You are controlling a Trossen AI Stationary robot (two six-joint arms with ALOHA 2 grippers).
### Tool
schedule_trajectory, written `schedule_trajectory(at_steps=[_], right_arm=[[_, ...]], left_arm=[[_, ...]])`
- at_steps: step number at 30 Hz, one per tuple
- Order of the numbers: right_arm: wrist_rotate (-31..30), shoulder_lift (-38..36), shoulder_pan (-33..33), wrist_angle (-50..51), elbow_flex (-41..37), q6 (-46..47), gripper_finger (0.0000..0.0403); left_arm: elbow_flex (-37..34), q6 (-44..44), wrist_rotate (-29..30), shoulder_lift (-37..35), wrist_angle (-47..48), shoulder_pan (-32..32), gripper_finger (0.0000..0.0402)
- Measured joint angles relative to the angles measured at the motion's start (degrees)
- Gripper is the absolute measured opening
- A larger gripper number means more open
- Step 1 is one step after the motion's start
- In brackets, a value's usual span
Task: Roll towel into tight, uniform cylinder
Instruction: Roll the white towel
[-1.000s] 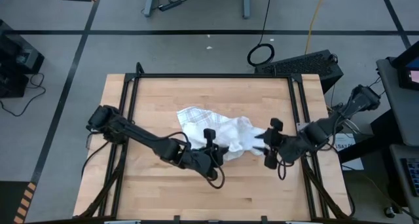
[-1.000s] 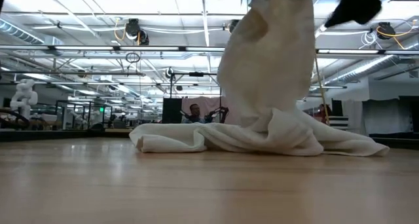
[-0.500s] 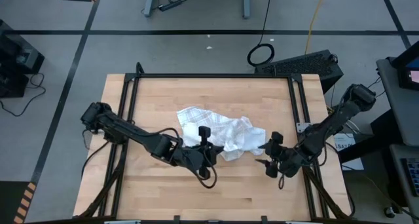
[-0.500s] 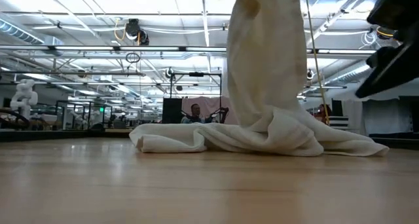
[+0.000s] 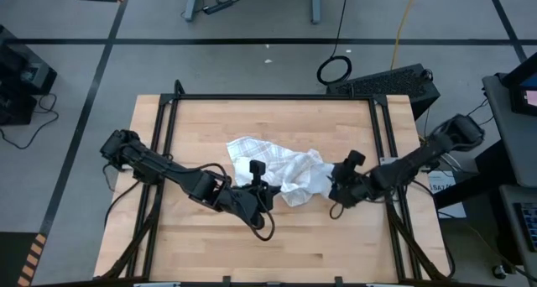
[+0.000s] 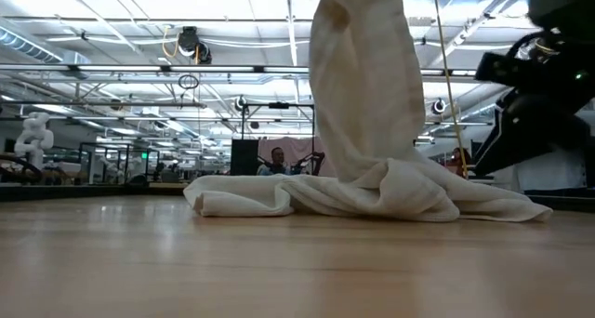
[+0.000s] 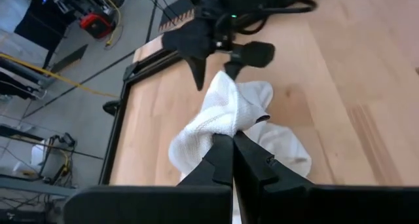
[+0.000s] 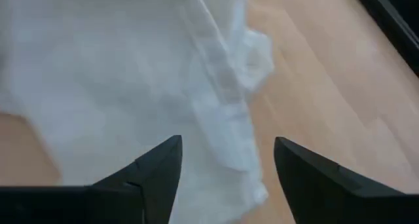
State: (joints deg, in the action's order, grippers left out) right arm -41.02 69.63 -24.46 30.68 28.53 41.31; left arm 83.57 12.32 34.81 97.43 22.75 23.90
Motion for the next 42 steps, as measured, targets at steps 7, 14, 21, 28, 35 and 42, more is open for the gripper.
schedule_trajectory(at_steps=[7, 14, 21, 28, 35, 42], right_arm=[[9.9, 0.2, 11.8, -1.8, 0.0, -9.2, 0.0232], [24.6, 2.0, 21.3, -8.7, 0.0, -17.3, 0.0211], [29.7, 9.1, 24.3, -11.6, 0.2, -19.6, 0.0139], [31.2, 9.4, 23.8, -12.0, 0.2, -19.7, 0.0014], [32.5, -2.0, 21.3, -4.8, 2.0, -17.9, 0.0005], [27.9, -12.9, 15.3, 1.8, 9.0, -16.1, 0.0003]], left_arm=[[0.0, 0.2, 0.0, 0.0, 0.3, 1.4, 0.0000], [0.0, 0.4, 0.1, 0.0, 0.3, 2.4, 0.0000], [0.0, 0.2, 0.2, 0.0, 0.3, 2.9, 0.0000], [0.0, 0.3, 2.4, 0.0, 0.8, 2.9, 0.0000], [-0.1, 4.4, 10.5, -1.0, -0.6, 3.2, 0.0000], [-0.1, 8.1, 12.3, -6.7, -4.9, 3.4, 0.0000]])
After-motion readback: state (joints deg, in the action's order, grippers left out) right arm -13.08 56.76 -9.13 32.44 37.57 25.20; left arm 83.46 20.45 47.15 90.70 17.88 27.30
